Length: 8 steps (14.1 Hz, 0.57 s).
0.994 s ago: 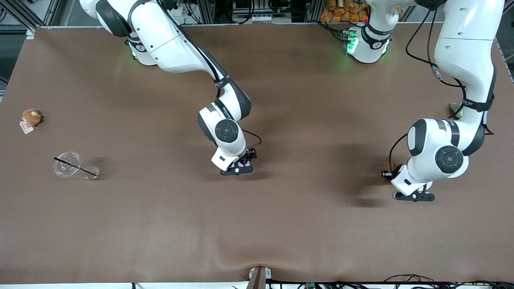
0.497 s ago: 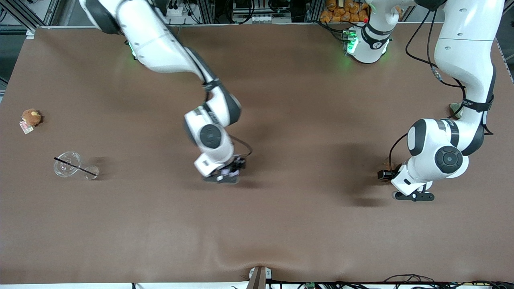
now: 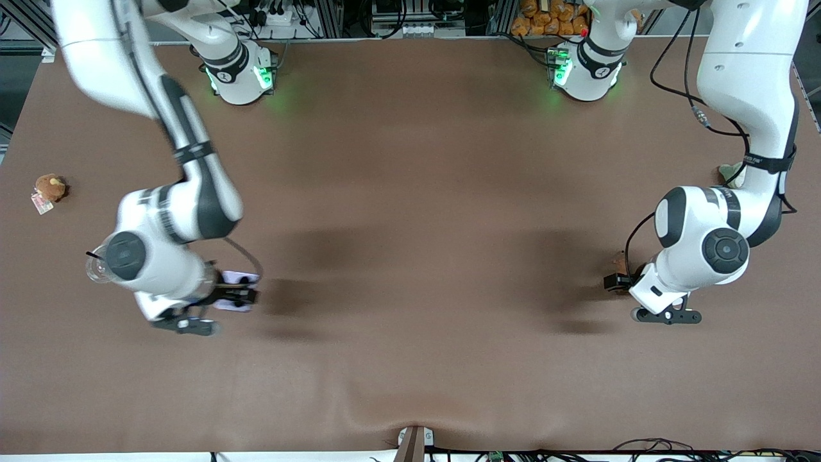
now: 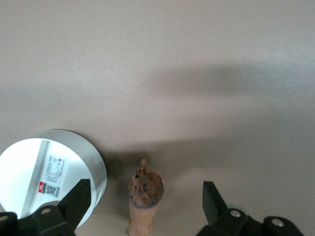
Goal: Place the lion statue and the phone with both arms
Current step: 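Carry the phone toward the glass cup with the right gripper, then set the phone by the glass cup while the left gripper releases the lion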
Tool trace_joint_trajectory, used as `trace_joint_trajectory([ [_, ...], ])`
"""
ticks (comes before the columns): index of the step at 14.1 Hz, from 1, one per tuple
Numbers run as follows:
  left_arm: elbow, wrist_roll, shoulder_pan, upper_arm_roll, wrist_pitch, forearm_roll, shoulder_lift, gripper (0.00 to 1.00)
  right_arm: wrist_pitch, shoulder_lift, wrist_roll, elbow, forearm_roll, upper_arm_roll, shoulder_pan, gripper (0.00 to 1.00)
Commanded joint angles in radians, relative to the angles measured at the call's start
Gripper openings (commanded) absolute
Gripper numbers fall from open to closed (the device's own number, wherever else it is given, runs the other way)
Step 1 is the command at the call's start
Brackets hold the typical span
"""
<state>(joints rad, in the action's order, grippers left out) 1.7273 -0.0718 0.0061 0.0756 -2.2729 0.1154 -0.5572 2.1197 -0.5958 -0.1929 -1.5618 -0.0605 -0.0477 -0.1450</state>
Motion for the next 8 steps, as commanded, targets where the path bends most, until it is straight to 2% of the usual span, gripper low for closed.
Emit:
trace_joint_trajectory([
  [1, -0.026, -0.013, -0.021, 0.003, 0.091, 0.013, 0.051, 1.00, 0.019, -0.004, 0.180, -0.034, 0.011, 0.026, 0.115, 0.28],
  [3, -0.051, -0.013, -0.032, 0.003, 0.145, 0.013, 0.072, 1.00, 0.057, -0.047, 0.275, -0.024, 0.018, 0.026, 0.154, 0.29],
  [8, -0.061, -0.011, -0.032, 0.024, 0.242, 0.001, 0.172, 1.00, 0.161, -0.120, 0.337, -0.026, 0.030, 0.026, 0.202, 0.30],
])
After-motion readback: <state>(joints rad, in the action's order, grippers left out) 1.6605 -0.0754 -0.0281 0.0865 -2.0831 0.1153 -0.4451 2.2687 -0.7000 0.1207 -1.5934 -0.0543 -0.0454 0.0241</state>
